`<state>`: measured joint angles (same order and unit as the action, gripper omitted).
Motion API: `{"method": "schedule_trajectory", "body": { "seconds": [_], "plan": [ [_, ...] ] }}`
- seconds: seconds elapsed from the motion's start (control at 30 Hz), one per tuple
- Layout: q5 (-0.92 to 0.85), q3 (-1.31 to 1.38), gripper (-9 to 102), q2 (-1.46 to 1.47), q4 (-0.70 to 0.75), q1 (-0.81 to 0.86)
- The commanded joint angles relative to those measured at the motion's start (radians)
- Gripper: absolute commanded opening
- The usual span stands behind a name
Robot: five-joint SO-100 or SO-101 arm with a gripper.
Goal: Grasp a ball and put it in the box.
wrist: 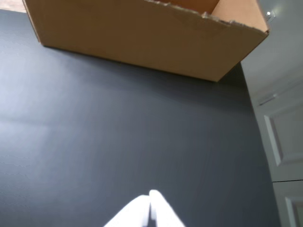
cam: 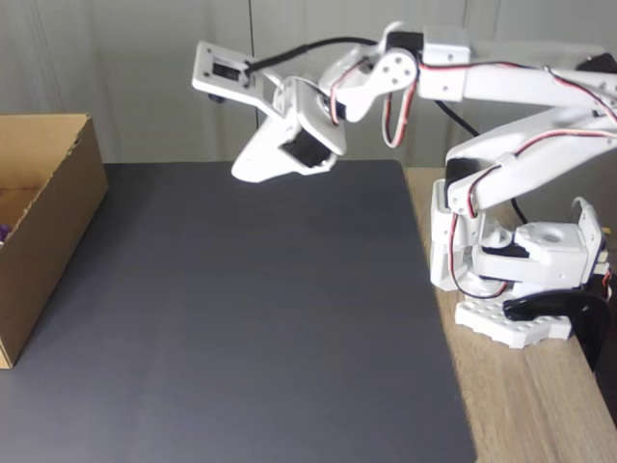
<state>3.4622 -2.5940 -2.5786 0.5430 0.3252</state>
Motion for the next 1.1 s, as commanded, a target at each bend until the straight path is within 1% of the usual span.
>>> {"method": "schedule_trajectory", "body": {
  "seconds": [0.0,0.13,0.33,0.67,0.83,1.03,1.07],
  "plan": [
    [-0.014,-0.061,0,-0.101,-0.020,-0.014],
    [-0.063,-0.192,1,-0.278,-0.009,-0.025],
    [-0.087,-0.296,1,-0.472,0.083,0.003],
    [-0.146,-0.410,0,-0.551,0.110,-0.040],
    [-0.244,-0.468,0,-0.551,0.112,-0.040],
    [-0.238,-0.552,0,-0.549,0.115,0.002],
    [-0.230,-0.552,0,-0.549,0.137,0.011]
  ]
}}
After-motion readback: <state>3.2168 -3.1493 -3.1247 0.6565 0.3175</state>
